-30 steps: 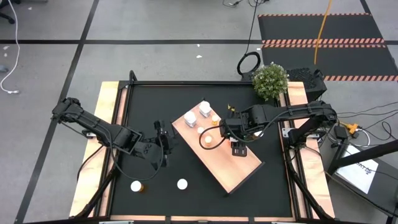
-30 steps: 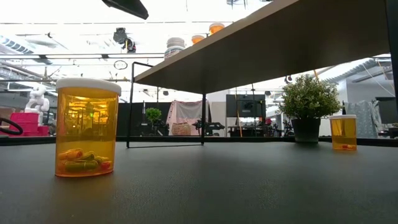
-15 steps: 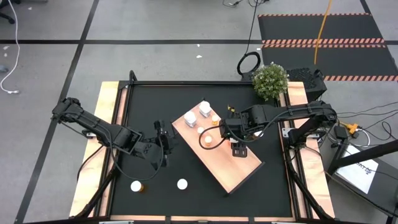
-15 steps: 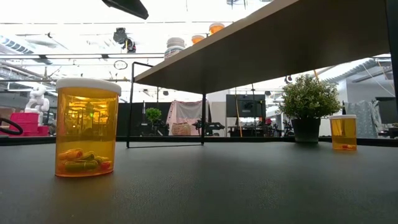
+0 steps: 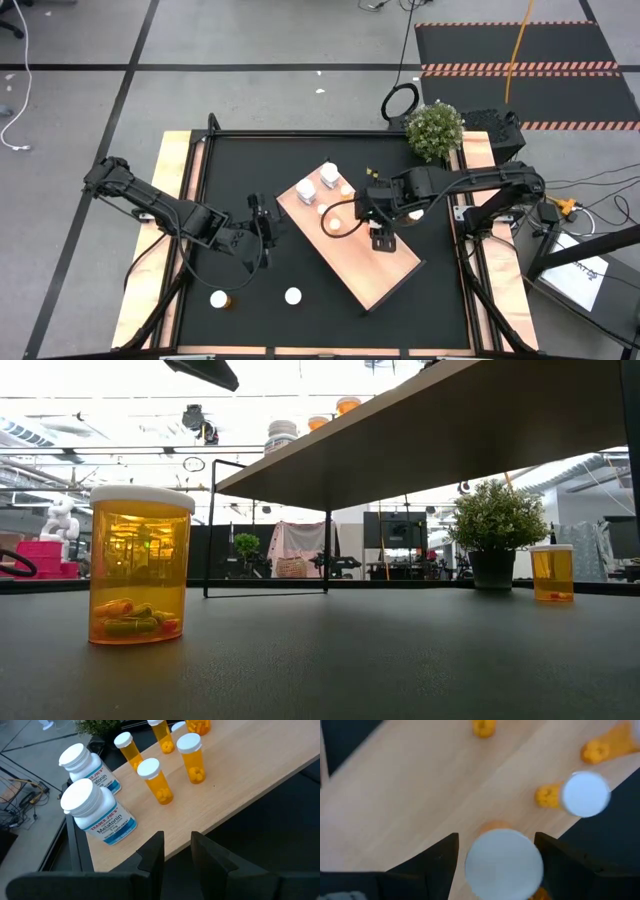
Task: Pick and place medicine bottles onto shelf by color
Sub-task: Put the large orange pill bottle on the shelf, then put the large orange pill bottle on the shelf aligned with the other large orange pill bottle
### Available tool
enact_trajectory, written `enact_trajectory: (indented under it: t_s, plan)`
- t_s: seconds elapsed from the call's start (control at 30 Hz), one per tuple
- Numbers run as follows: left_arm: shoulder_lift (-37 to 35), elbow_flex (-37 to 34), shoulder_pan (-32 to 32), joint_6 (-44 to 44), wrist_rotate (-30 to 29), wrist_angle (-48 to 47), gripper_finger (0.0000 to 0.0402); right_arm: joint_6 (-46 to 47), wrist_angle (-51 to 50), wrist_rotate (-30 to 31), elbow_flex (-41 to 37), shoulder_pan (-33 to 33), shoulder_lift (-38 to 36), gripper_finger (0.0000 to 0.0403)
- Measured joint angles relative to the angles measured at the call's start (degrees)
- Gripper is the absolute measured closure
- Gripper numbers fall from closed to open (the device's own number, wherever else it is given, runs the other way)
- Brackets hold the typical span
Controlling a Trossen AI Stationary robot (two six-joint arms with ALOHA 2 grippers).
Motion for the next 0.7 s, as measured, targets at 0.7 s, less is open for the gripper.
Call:
enact_trajectory:
  t_s: [0.7]
  plan:
    - [-0.02,2.89,-4.02,-14.61,2.53,-8.2,0.0302,1.55,22.19,26.38,-16.04,17.38,-22.92,0.0147]
